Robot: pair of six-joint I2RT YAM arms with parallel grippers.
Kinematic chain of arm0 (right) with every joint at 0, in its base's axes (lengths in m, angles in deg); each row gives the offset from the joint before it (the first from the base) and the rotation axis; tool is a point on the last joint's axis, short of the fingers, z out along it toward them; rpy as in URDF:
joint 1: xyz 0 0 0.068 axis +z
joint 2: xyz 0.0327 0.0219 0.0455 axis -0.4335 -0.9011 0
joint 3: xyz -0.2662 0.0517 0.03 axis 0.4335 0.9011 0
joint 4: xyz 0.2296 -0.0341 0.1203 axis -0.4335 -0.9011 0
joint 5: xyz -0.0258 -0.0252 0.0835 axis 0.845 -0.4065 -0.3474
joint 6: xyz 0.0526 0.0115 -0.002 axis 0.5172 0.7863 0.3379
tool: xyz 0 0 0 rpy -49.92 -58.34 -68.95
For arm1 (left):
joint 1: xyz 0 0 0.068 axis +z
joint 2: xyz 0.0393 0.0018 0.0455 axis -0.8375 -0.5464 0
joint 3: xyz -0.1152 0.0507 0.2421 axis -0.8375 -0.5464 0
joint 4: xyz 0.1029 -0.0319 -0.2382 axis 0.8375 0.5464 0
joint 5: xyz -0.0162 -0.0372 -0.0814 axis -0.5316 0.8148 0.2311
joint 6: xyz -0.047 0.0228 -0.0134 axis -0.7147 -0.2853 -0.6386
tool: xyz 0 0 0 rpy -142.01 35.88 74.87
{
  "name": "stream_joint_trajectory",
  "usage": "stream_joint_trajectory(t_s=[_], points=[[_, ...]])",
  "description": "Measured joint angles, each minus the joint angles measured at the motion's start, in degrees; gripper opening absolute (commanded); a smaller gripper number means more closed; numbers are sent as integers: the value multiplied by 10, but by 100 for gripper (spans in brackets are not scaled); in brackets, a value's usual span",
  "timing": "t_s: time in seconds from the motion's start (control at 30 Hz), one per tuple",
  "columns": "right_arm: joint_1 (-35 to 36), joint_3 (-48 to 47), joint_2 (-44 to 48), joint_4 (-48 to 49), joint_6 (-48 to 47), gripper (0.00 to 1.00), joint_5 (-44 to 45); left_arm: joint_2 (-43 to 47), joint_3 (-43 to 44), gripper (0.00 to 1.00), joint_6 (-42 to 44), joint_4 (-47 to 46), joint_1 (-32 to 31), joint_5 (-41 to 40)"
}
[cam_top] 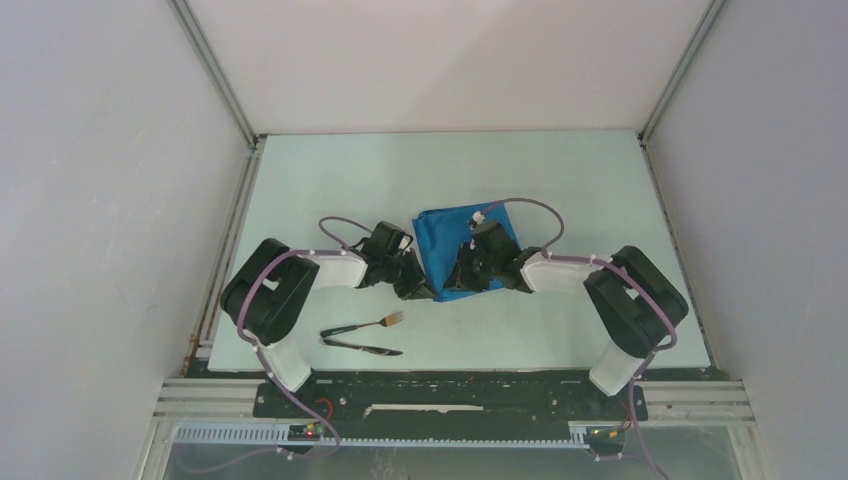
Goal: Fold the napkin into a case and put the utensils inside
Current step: Smooth out the lower triangle-folded napkin at the center of the board.
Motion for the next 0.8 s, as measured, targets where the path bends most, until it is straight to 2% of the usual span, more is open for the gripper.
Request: stream_joint_trajectory(t_s=[0.07,0.27,0.33,0.4,0.57,0.7,0.8], points=[[-7,0,-21,4,1,32,-9,0,0,10,1,2,1,0],[-15,0,-43,14,3,32,-25,14,16,34,26,49,6,-19],[-16,0,-44,17,3,32,-30,35,21,35,42,75,12,-30],[-16,0,-45,17,3,32,-31,62,27,32,53,102,27,-33],[-18,0,-45,17,0,32,-32,87,78,11,66,130,81,-36],[-19,0,-45,17,0,32,-33,31,153,1,59,112,97,-30],[-19,0,-45,17,-1,32,-33,-31,200,0,44,87,97,-27]])
